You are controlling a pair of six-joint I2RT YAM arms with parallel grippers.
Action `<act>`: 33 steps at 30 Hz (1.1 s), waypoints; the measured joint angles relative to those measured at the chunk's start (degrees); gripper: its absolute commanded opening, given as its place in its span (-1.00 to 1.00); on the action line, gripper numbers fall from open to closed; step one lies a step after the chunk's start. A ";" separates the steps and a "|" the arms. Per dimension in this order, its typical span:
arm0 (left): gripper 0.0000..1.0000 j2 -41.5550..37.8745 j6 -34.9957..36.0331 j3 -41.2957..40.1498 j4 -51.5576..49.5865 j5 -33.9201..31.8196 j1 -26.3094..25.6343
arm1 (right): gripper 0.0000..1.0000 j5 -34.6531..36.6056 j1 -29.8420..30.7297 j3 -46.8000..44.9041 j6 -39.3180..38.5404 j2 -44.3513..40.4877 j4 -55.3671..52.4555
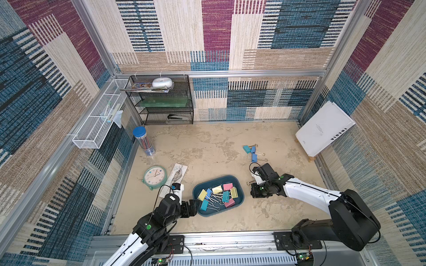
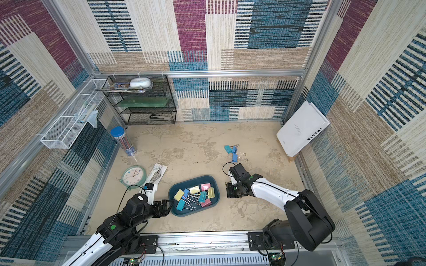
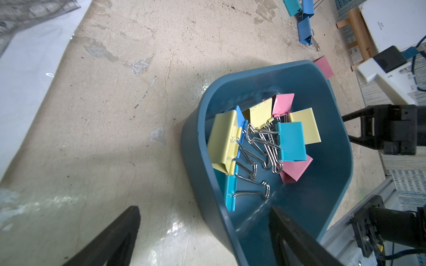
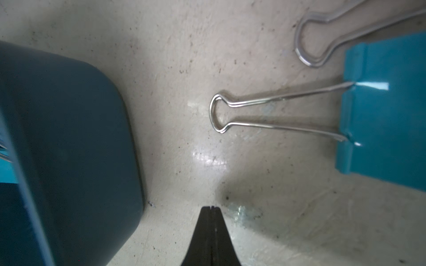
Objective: Put the binder clips in the storage box
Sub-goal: Adjust the binder clip at the center of the board.
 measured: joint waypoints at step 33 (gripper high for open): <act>0.82 -0.37 -0.02 0.00 -0.39 -0.22 0.00 | 0.46 3.41 -10.51 13.35 -5.92 5.33 4.17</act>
